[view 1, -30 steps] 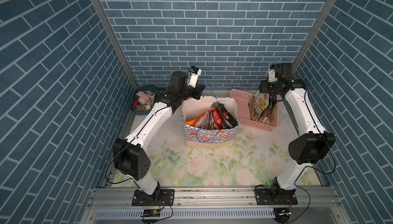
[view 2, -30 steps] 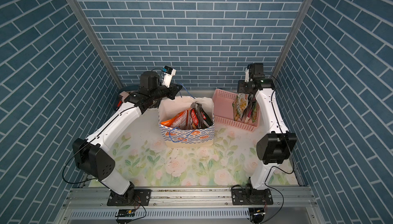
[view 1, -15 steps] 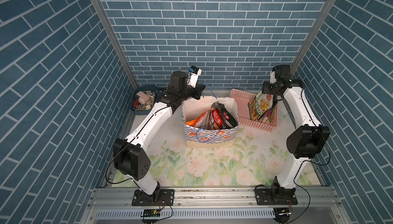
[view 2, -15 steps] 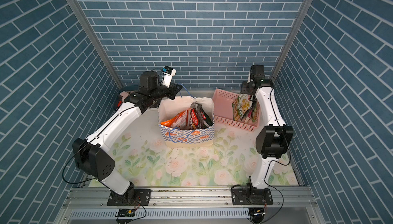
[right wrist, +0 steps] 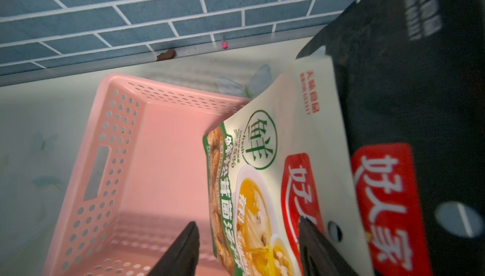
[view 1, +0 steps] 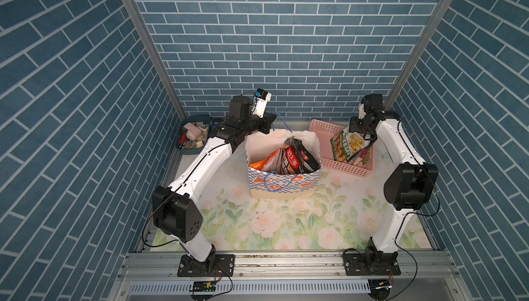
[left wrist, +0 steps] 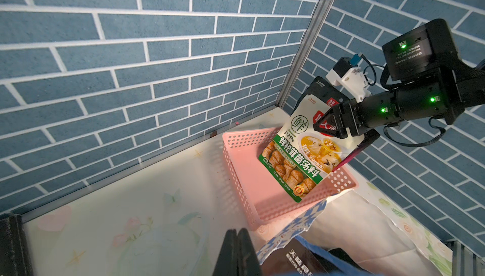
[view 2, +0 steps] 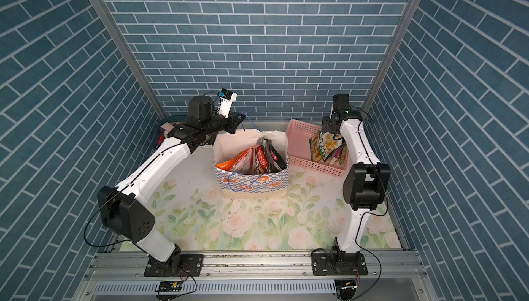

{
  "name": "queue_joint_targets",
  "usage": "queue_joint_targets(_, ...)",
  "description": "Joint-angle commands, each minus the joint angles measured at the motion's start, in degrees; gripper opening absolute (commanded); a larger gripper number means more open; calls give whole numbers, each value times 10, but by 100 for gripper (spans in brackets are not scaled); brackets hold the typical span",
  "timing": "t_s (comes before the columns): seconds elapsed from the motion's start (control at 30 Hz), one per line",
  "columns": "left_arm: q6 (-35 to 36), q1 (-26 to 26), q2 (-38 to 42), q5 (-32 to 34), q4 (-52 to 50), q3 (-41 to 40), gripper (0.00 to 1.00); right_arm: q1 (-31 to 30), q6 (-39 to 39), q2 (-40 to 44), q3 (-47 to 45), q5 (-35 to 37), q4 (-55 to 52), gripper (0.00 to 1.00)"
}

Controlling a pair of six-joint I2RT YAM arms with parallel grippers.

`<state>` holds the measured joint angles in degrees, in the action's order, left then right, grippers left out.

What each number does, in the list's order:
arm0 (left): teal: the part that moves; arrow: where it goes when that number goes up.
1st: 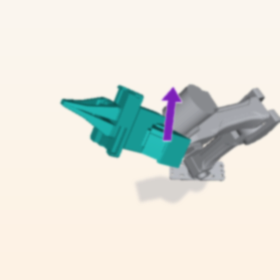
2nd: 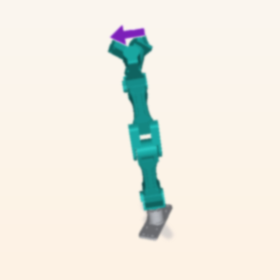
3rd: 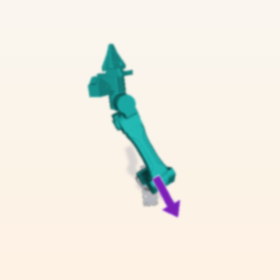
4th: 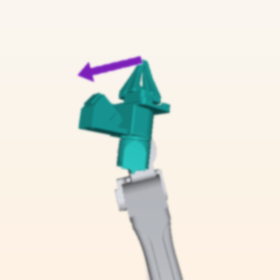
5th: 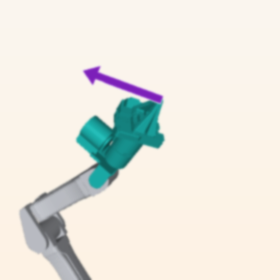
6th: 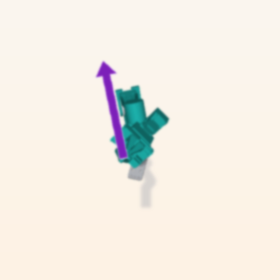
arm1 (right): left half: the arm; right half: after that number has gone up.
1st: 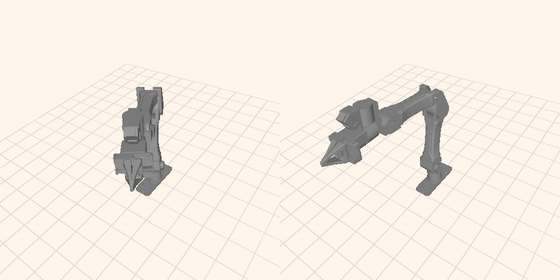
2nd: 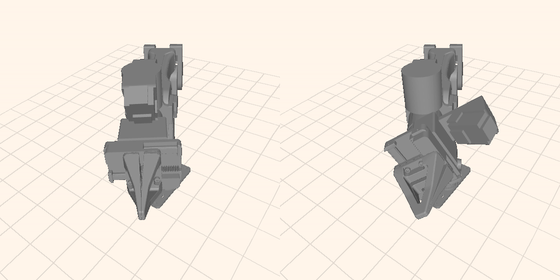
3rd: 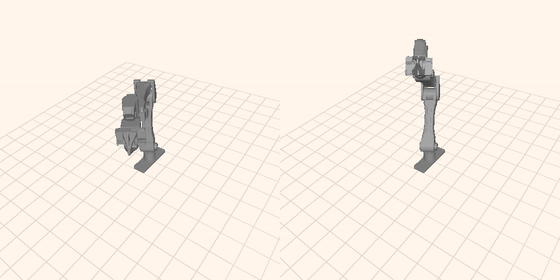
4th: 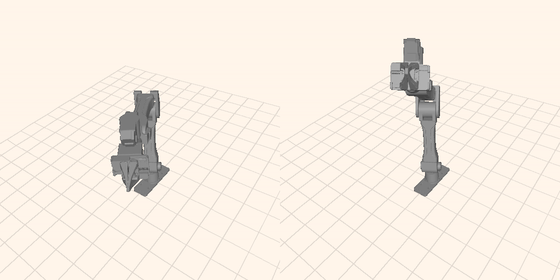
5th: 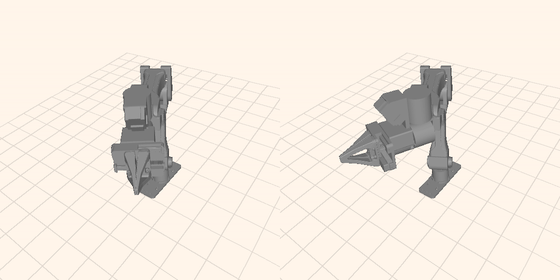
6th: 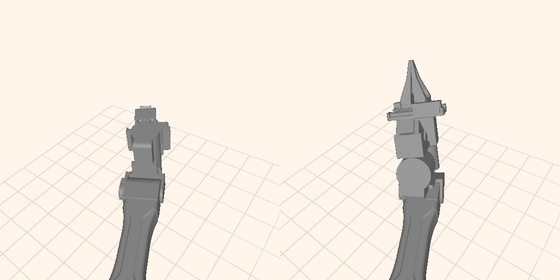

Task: Place the condiment packets inside the bag
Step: Pick up the condiment packet from the storage box.

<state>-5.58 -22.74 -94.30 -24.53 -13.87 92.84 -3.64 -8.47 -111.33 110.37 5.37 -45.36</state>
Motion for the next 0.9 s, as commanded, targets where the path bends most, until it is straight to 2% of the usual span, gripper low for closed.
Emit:
queue_joint_targets(0.0,5,3,19,-2,39,-4,0,0,13,28,32,67,-31,68)
queue_joint_targets(0.27,5,3,16,-2,41,-8,0,7,5,13,27,77,-69,71)
queue_joint_targets(0.5,5,3,14,-3,42,-5,0,22,-17,40,-48,13,-25,70)
queue_joint_targets(0.6,5,3,13,-2,41,-5,0,34,-29,59,-109,-41,27,68)
queue_joint_targets(0.7,5,3,13,-2,41,-5,0,42,-37,73,-175,-63,98,62)
queue_joint_targets(0.8,4,3,14,-1,41,-6,0,50,-45,78,-233,-80,184,49)
queue_joint_targets(0.87,4,3,14,0,41,-5,0,56,-53,72,-248,-108,214,36)
